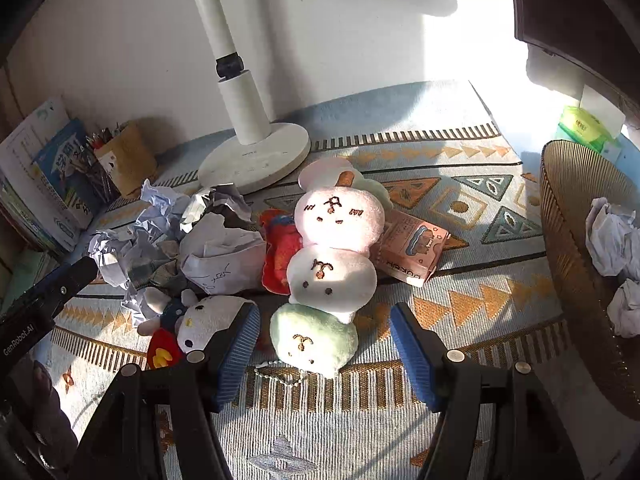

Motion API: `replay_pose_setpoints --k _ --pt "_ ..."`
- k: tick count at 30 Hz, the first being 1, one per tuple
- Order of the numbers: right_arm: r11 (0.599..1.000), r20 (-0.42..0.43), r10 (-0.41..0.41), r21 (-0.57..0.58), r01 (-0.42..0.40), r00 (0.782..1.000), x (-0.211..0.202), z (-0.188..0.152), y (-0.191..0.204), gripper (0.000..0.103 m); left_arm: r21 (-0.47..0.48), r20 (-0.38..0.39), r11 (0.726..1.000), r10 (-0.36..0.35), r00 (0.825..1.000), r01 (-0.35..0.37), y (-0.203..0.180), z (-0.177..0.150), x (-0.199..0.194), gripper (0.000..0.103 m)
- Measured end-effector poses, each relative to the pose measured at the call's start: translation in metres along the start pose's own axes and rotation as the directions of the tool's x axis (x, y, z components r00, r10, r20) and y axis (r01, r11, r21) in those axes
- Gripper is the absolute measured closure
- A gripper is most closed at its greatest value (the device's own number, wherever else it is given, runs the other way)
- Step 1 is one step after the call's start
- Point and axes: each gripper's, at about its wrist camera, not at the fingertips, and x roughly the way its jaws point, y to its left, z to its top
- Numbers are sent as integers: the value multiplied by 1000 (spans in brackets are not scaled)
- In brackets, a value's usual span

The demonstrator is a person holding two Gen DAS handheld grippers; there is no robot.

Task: Organize objects
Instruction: 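Grasp the stacked pink-white-green plush with the right gripper while the left grasps paper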

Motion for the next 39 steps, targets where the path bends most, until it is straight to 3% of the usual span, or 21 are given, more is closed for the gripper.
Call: replay_pose_setpoints --k 4,6,7,8,9,13,18,22,24,28,31,32,34,37,39 --pt "1000 -38 -20 19 21 999 19 -3 0 37 -19 -66 998 -64 996 62 4 3 31 25" --pt "1000 -36 -27 11 27 999 23 -3 2 37 -31 -74 997 -72 995 70 4 2 38 40" --pt "1000 -24 -22 -2 22 999 22 -3 4 39 -37 -67 996 -86 994 84 4 2 38 43" --pt "1000 -13 -13 -18 13 1000 21 -3 7 54 -38 -57 994 -100 993 98 2 2 38 53" --pt "999 -10 -24 -36 23 1000 20 -4 10 58 -32 -53 994 -107 993 105 1 2 38 60" --pt "999 48 27 -45 -25 998 4 -7 8 60 -12 -24 995 -103 994 103 -3 0 26 61" --pt "986 128 85 -153 -65 988 -50 -18 16 60 40 74 998 -44 996 41 -14 -10 -34 61" --pt "958 27 122 -265 -111 992 -69 -53 17 59 27 75 995 -94 993 93 -35 -43 -68 61" --pt "946 -48 118 -298 -127 992 -66 -74 15 59 28 55 994 -109 992 108 -50 -63 -68 61" --pt "948 -112 72 -301 -103 991 -57 -96 5 59 73 9 992 -109 994 108 -80 -88 -55 61" --pt "962 -134 43 -262 -78 990 -54 -92 -7 48 79 -7 993 -88 996 88 -89 -91 -46 61" --pt "968 -139 19 -246 -53 990 -54 -89 -10 38 80 -10 994 -80 997 80 -91 -92 -43 61" --pt "981 -132 6 -191 -31 991 -57 -84 -19 34 87 -4 994 -64 998 64 -93 -94 -44 61" --pt "999 -194 49 19 -46 980 -51 -88 -37 18 98 12 994 -54 998 53 -95 -95 -46 61" --pt "997 -147 29 78 -17 989 -60 -95 -34 16 106 4 994 -38 999 37 -97 -96 -44 61"
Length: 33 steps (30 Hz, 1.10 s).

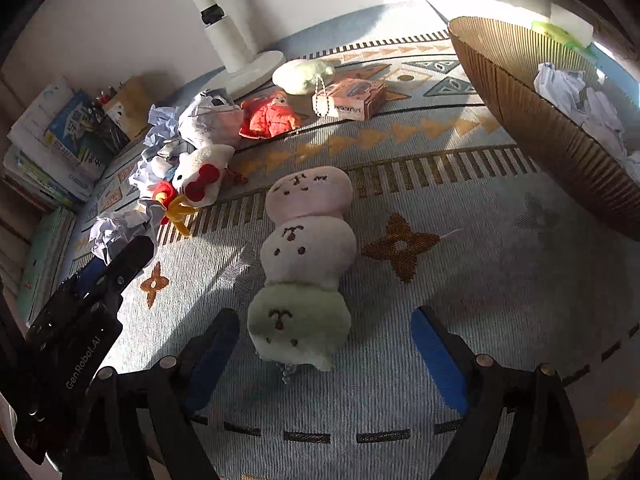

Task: Organize objects
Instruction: 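Grasp the stacked pink-white-green plush with the right gripper while the left grasps paper, then carry the plush and paper over the amber bowl and open both grippers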

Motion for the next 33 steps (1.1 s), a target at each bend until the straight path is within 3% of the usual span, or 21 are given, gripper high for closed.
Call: replay_pose_setpoints --k 4,5,6,13,16,19,22,26,29,31,33 --pt "998 123 -37 -39 42 992 -21 -3 24 17 12 6 1000 16 1000 -16 -2 0 0 61" --pt "995 142 -67 -59 76 988 -22 -1 30 21 13 6 1000 26 1000 -26 -3 0 0 61" --pt "992 150 -88 -73 99 985 -21 0 35 32 13 7 999 36 999 -36 -4 0 0 61" --pt "978 124 -174 -97 187 977 8 2 34 58 26 13 996 81 997 -81 -8 -1 -3 61" --pt "988 174 -109 -92 126 979 -7 -1 27 62 9 11 997 80 997 -80 -12 -1 -7 61" --pt "991 252 -74 -87 99 965 -35 1 22 62 1 52 999 42 998 -42 -23 5 -20 61" --pt "989 354 -87 -80 122 931 -75 8 16 62 37 130 999 6 992 -11 -44 22 -40 61" --pt "978 514 -176 -7 210 839 -136 22 -6 62 78 220 990 -132 966 118 -77 65 -61 61" --pt "964 570 -253 87 250 781 -165 38 -35 62 93 252 966 -256 933 240 -107 101 -63 61" --pt "953 569 -300 152 260 766 -173 49 -58 62 115 257 946 -323 911 304 -131 120 -56 61" --pt "948 546 -317 200 246 776 -175 59 -80 62 146 256 933 -357 898 329 -156 131 -47 61"
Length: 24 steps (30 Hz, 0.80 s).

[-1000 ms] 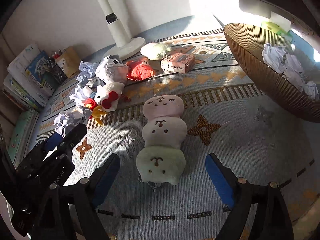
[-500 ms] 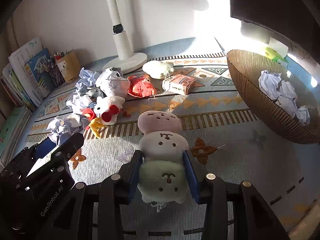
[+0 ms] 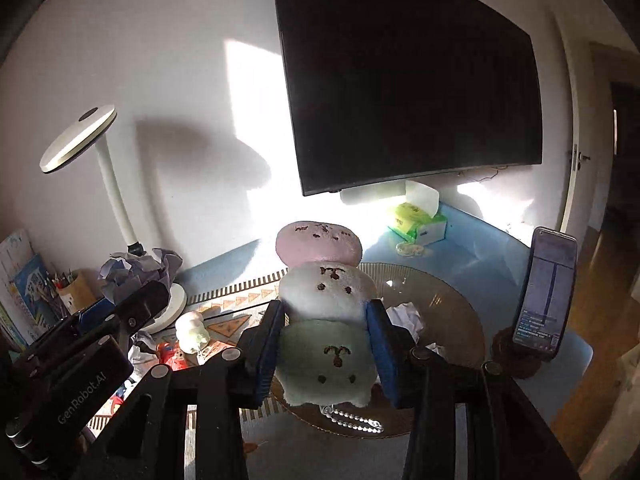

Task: Organize objects
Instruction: 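Carry the plush and paper over the amber bowl and open both grippers, then move both grippers back toward the remaining toys and paper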

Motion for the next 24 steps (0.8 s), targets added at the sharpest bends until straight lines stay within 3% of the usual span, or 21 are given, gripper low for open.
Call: replay_pose_setpoints --k 4,5,6,8,12,15,20,24 --pt "997 -67 4 77 1 998 26 4 -32 61 -43 -64 992 -124 990 122 -17 2 46 59" --pt "996 -90 43 88 -35 995 35 3 -37 60 -46 -59 989 -146 987 144 -19 -1 54 50" --pt "995 -122 63 89 -52 991 44 0 -42 60 -37 -55 989 -144 988 142 -22 -3 59 30" --pt "997 -161 30 76 -18 987 56 -5 -46 58 -35 -48 989 -144 988 143 -24 -8 65 5" --pt "997 -123 15 77 -6 992 43 -9 -46 58 -22 -48 994 -110 993 109 -21 -15 60 5" --pt "996 -88 60 65 -54 994 27 -6 -37 58 -56 -34 995 -79 996 77 1 -15 40 5" --pt "979 -64 206 -1 -206 977 9 -6 11 58 -112 17 991 76 997 -74 51 -20 -20 5" --pt "941 -92 325 -66 -331 941 13 -31 66 56 -147 18 947 291 957 -285 93 -46 -71 5"
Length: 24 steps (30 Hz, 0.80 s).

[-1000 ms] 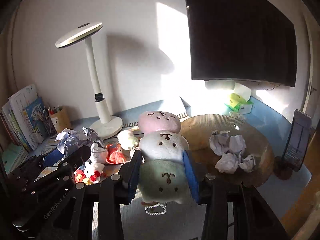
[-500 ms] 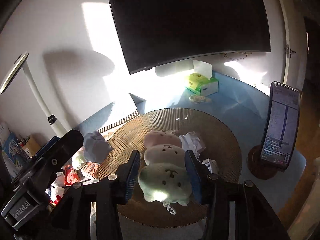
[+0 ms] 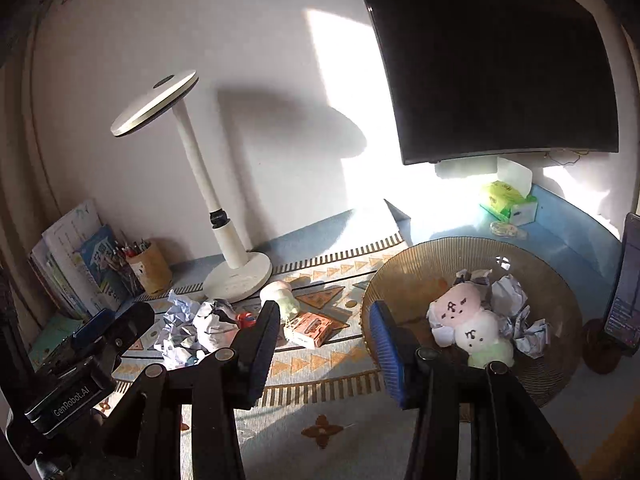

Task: Organize objects
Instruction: 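Move both grippers back toward the remaining toys and paper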

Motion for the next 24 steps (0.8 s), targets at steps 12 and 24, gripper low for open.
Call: replay_pose_setpoints --k 12,24 --pt "986 -156 129 -89 -144 979 100 -66 68 48 -29 -116 962 266 957 -271 95 -62 15 6" --pt "981 -240 125 -113 -156 963 127 -82 74 35 -136 -240 969 170 956 -207 116 -75 42 6"
